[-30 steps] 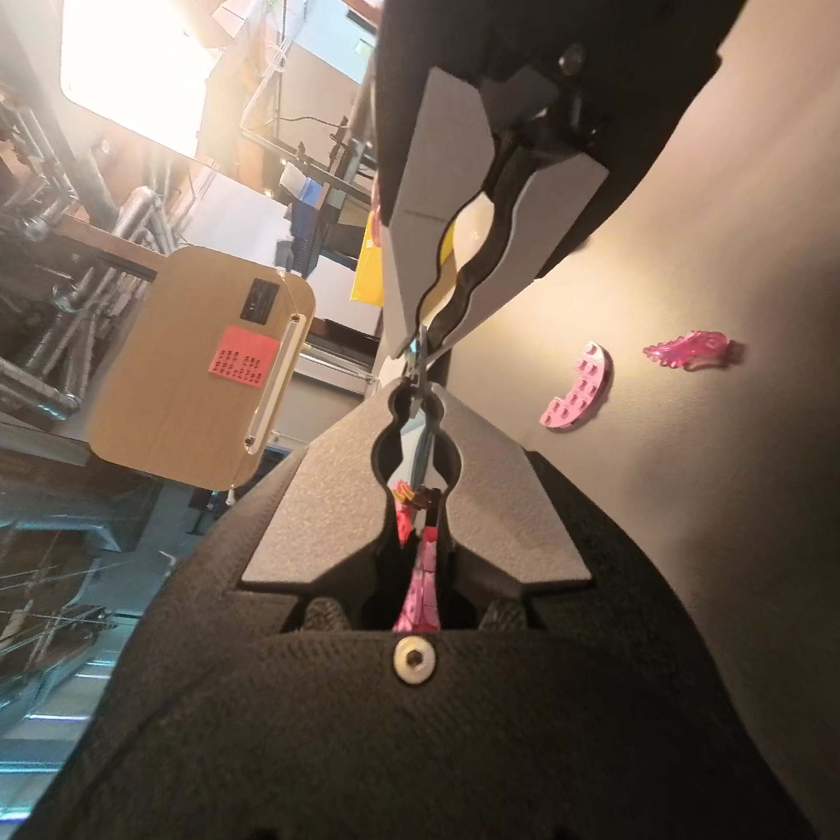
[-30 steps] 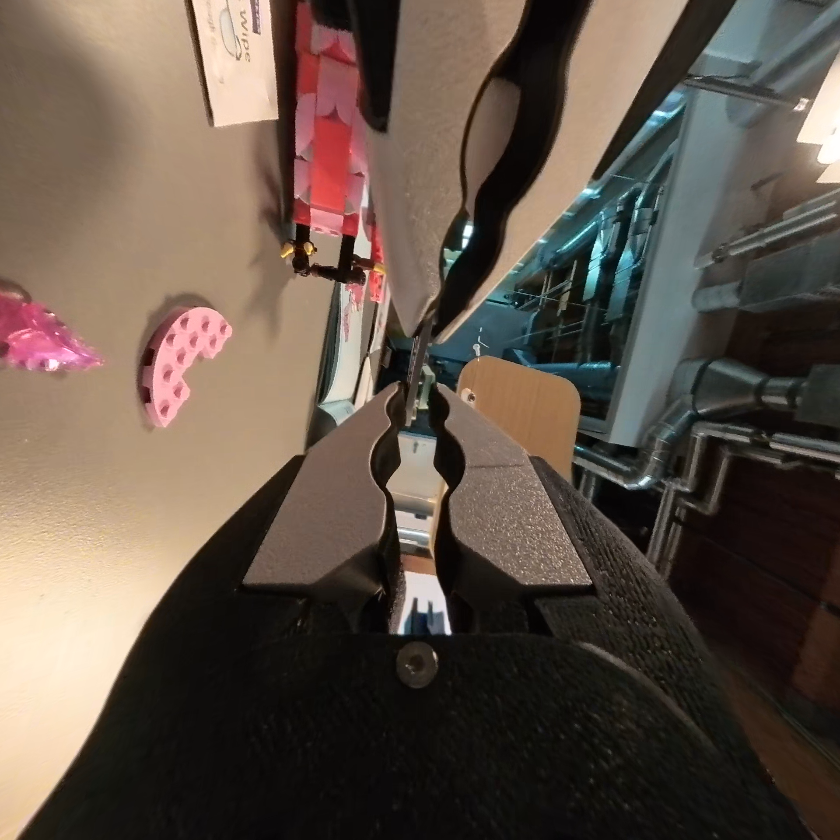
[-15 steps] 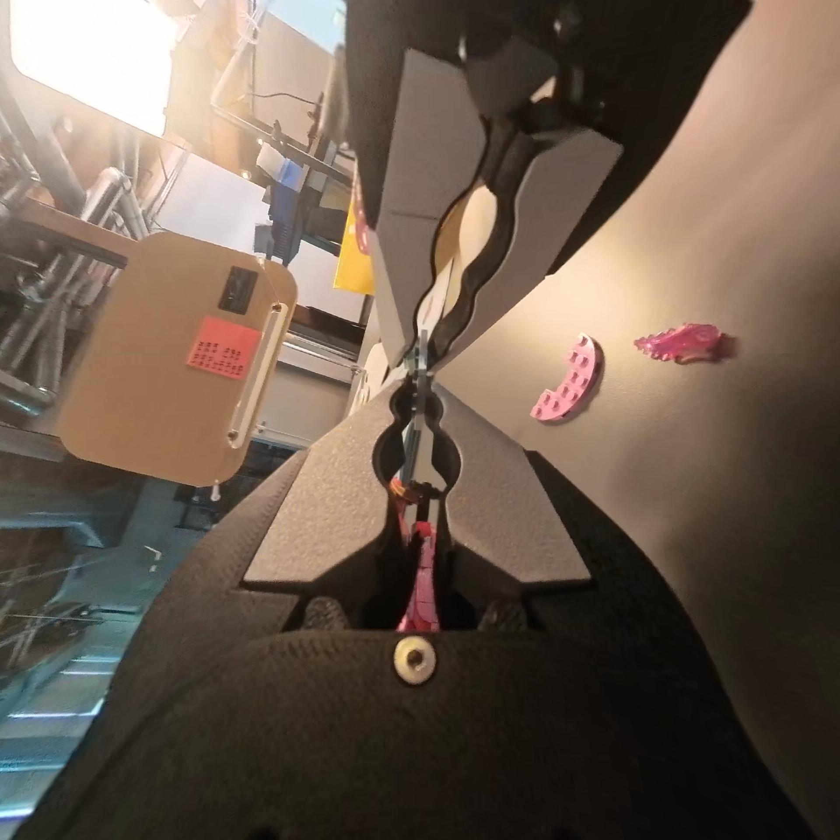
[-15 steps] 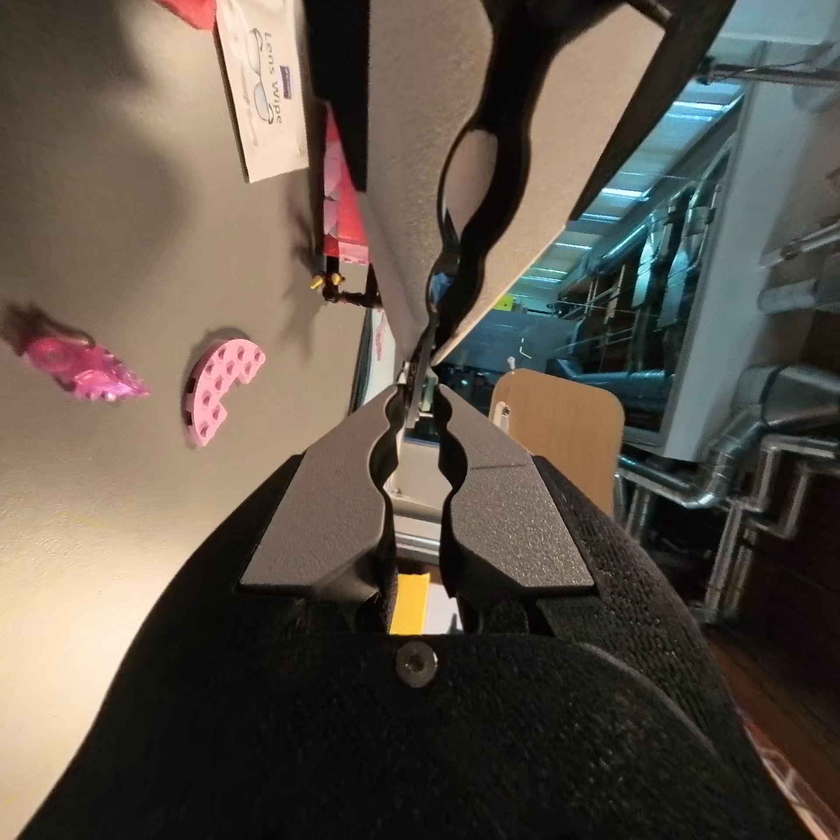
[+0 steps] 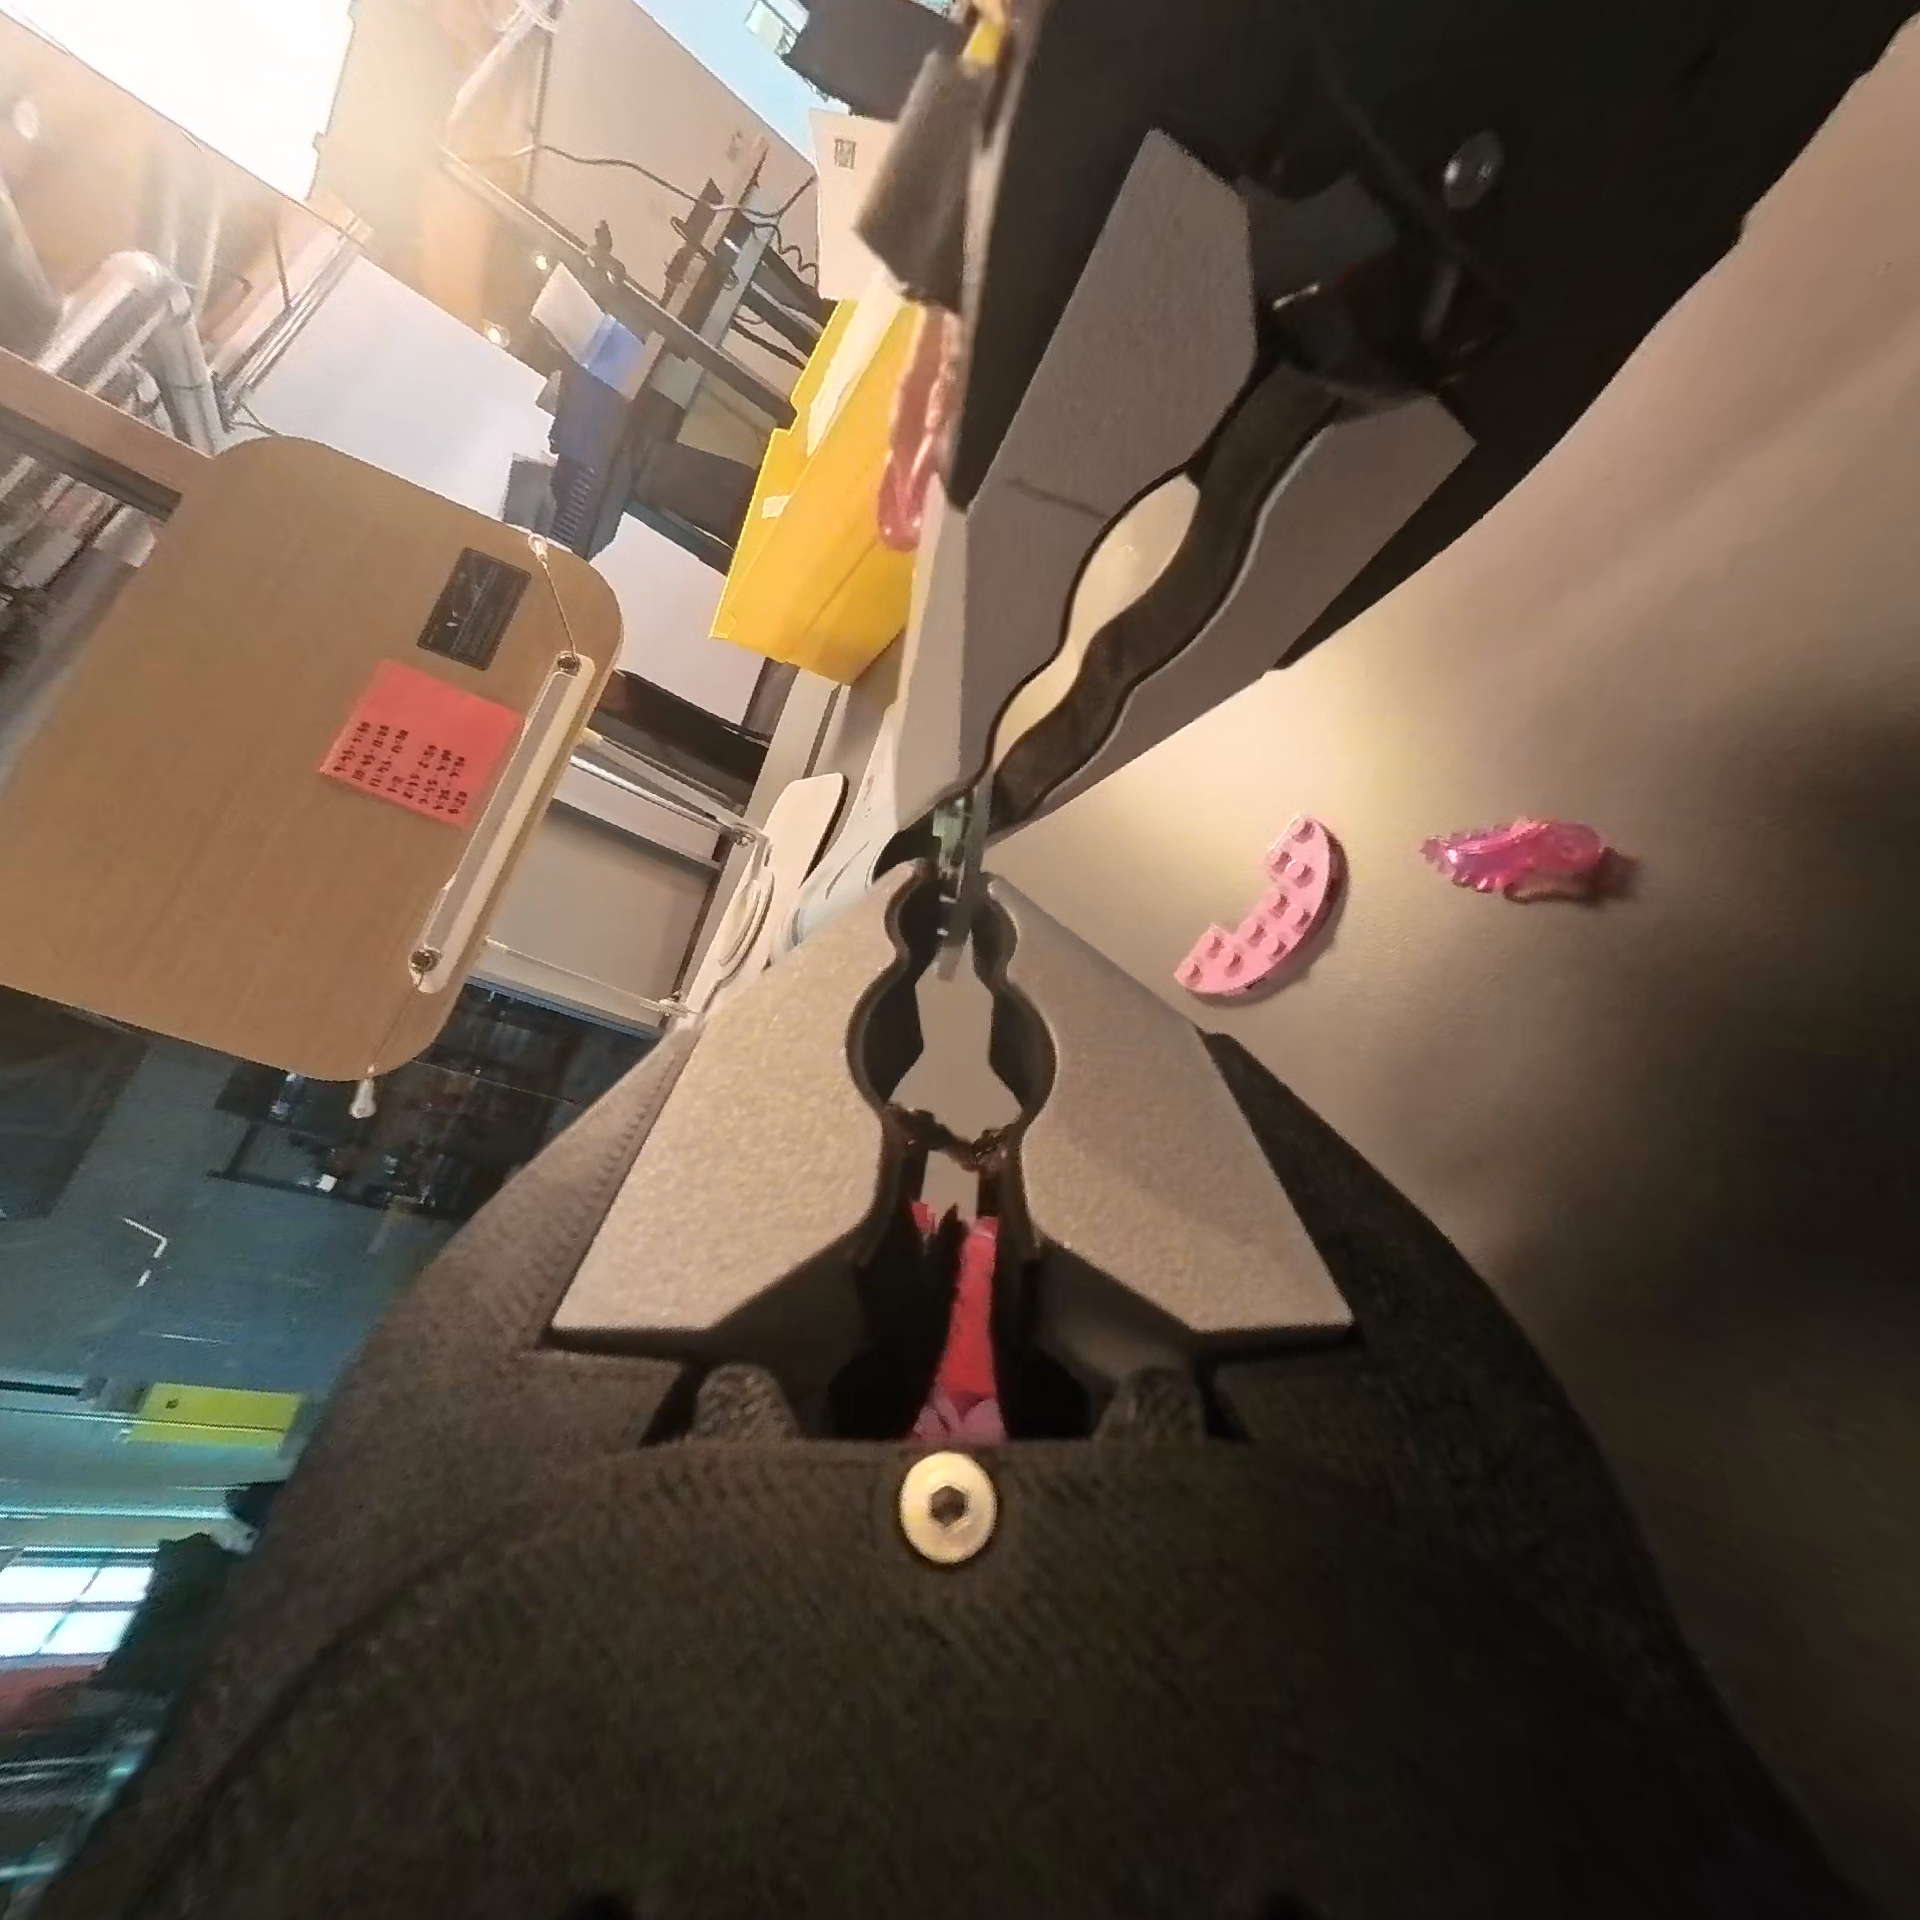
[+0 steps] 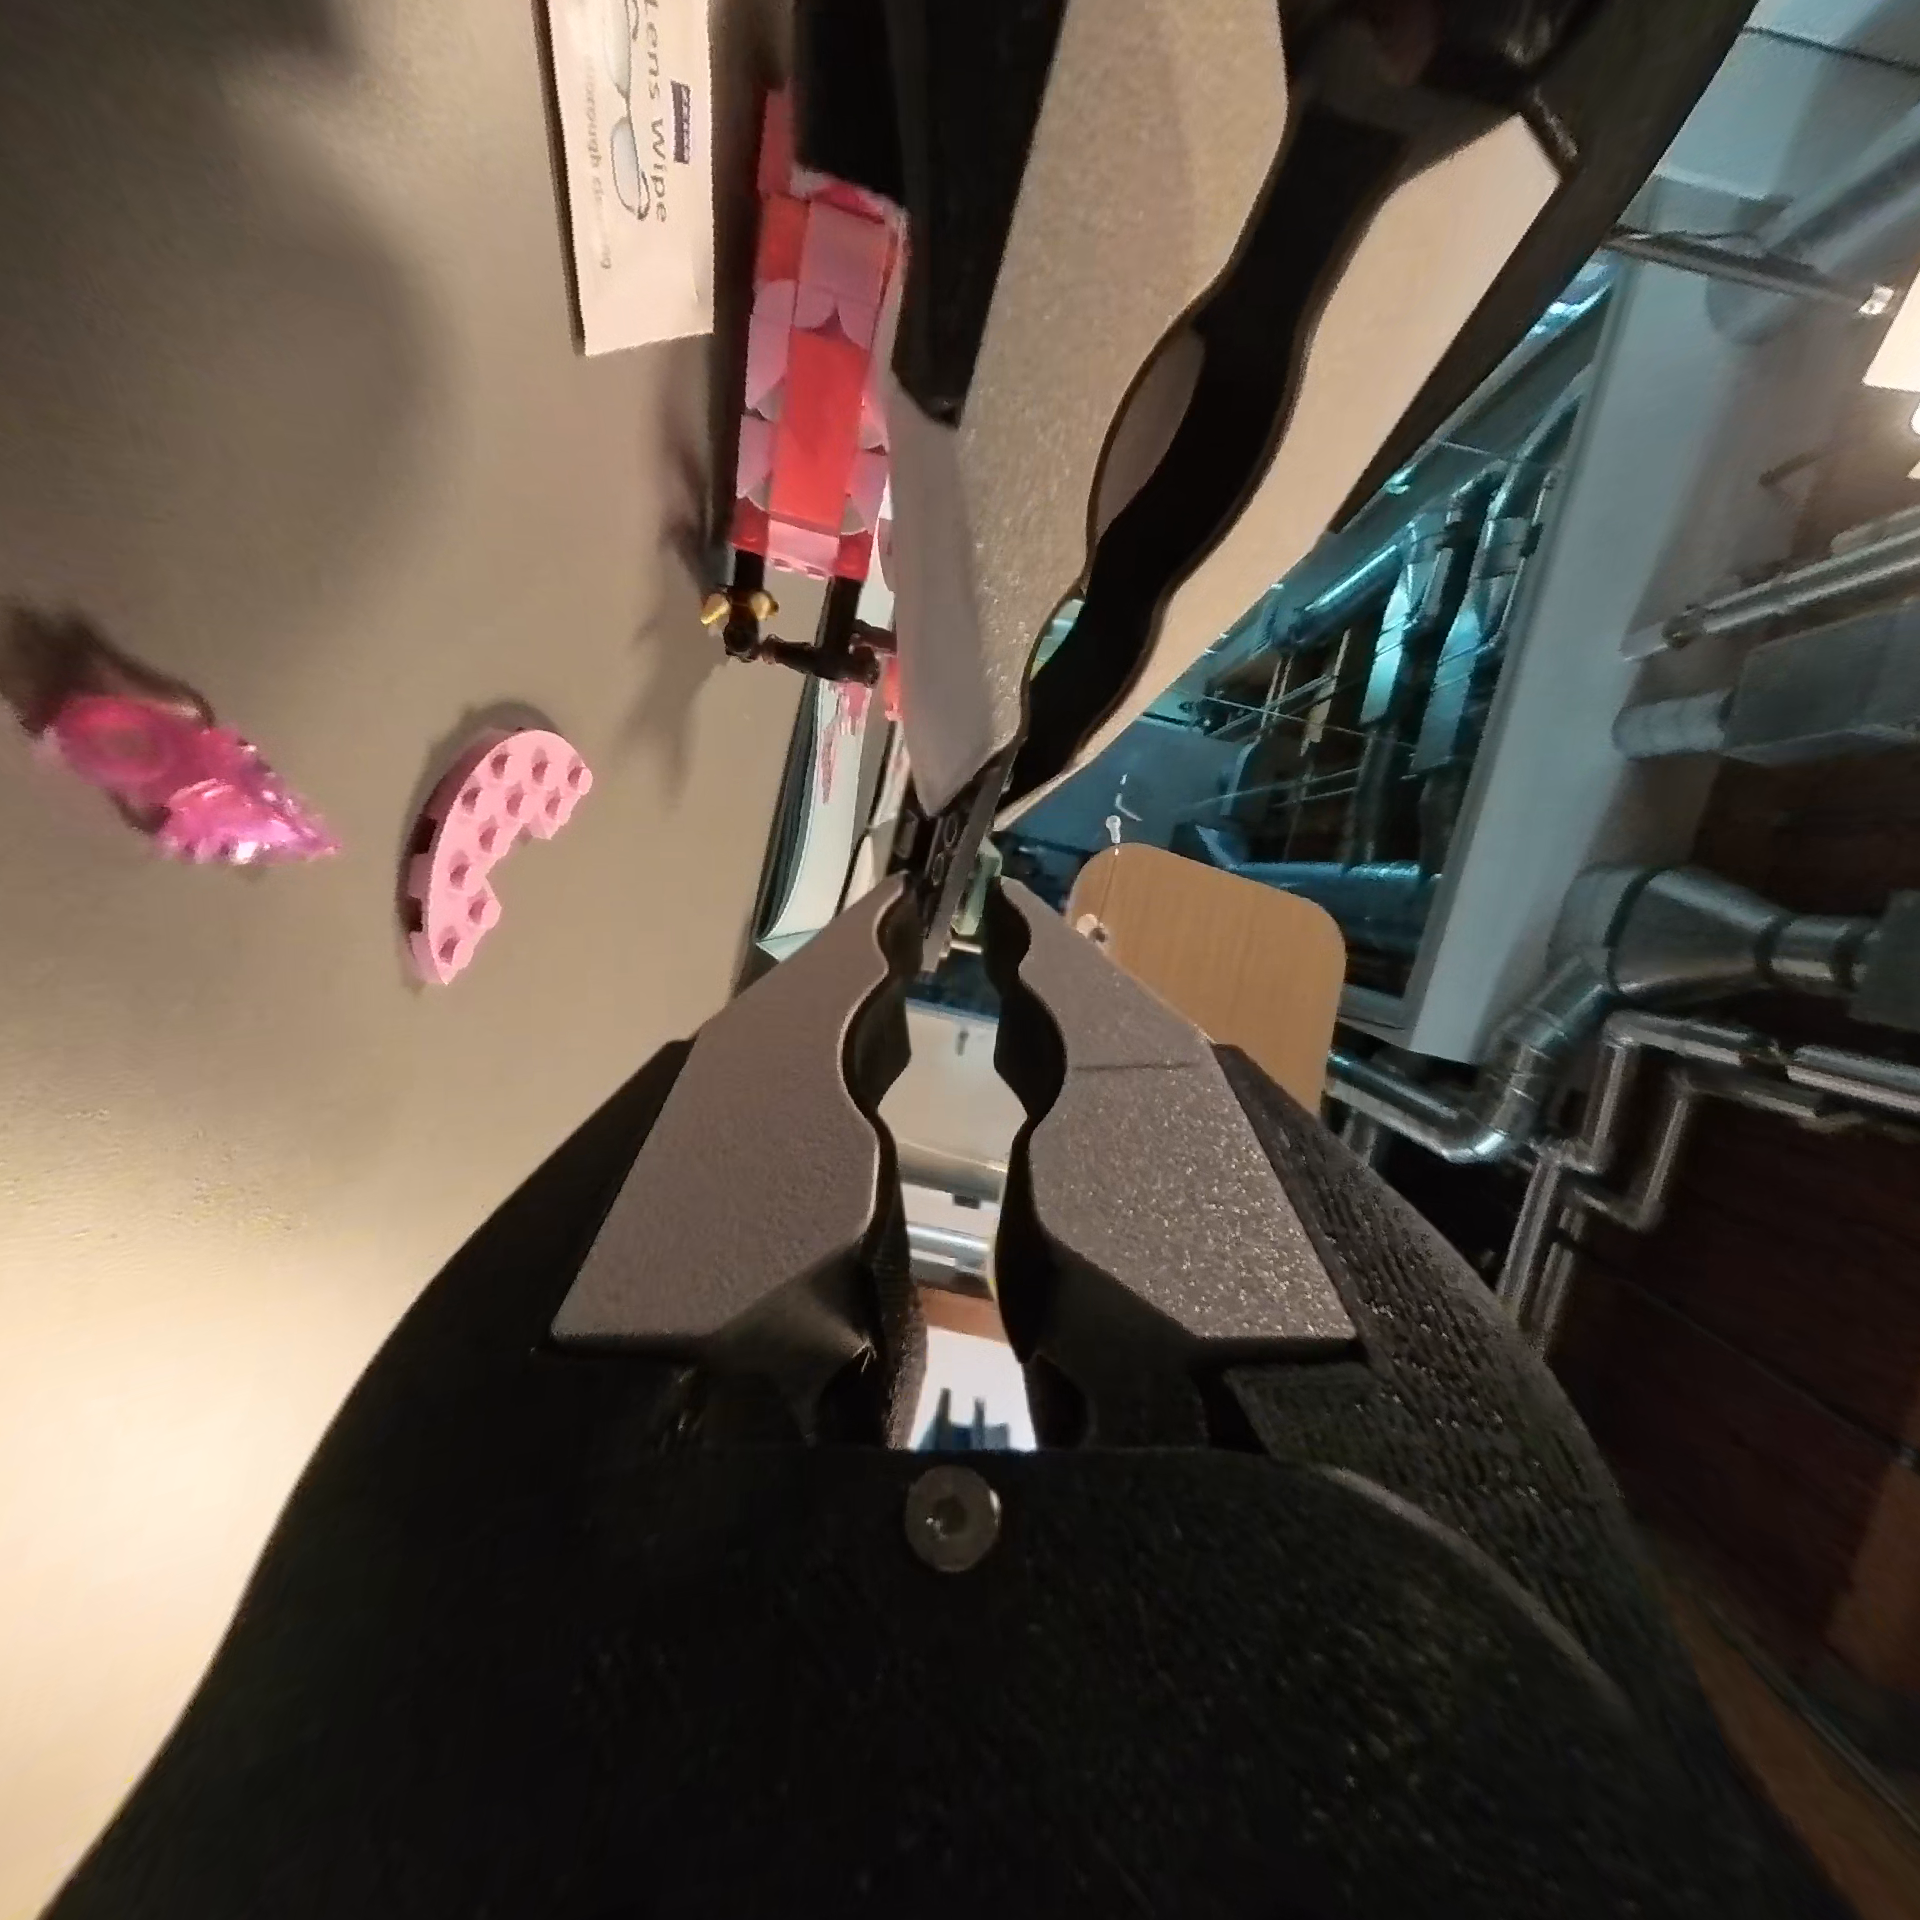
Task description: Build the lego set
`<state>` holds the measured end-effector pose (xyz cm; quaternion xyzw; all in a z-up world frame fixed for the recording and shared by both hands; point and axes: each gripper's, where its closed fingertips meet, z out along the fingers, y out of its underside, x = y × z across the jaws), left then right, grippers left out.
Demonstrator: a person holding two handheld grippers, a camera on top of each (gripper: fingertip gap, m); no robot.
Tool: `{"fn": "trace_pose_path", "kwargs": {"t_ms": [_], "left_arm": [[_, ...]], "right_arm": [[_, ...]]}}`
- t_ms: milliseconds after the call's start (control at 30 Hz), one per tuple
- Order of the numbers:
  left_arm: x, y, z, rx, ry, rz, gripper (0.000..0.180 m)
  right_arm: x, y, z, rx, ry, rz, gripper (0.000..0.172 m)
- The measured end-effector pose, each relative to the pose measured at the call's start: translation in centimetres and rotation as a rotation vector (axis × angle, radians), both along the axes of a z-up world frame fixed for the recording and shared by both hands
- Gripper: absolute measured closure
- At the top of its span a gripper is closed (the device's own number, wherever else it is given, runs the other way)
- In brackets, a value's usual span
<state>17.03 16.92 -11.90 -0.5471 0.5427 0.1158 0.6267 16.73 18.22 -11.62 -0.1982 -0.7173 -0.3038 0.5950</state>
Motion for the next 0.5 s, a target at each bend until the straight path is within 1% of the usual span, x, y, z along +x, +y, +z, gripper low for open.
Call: {"fn": "trace_pose_path", "kwargs": {"t_ms": [67, 167, 267, 300, 500], "left_arm": [[0.1, -0.1, 0.0, -0.013, -0.012, -0.009, 0.176], [0.3, -0.2, 0.0, -0.004, -0.007, -0.016, 0.176], [0.6, -0.4, -0.6, 0.059, 0.090, -0.032, 0.177], [0.6, -0.4, -0.7, 0.081, 0.110, -0.031, 0.177], [0.6, -0.4, -0.9, 0.095, 0.136, -0.029, 0.177]], "right_arm": [[0.1, -0.1, 0.1, 0.034, -0.007, 0.005, 0.164], [0.3, -0.3, 0.0, 0.025, 0.003, 0.017, 0.164], [0.4, -0.4, -0.9, -0.179, 0.033, 0.006, 0.162], [0.4, -0.5, -1.0, -0.222, 0.039, 0.001, 0.162], [0.5, -0.6, -1.2, -0.316, 0.050, 0.013, 0.162]]}}
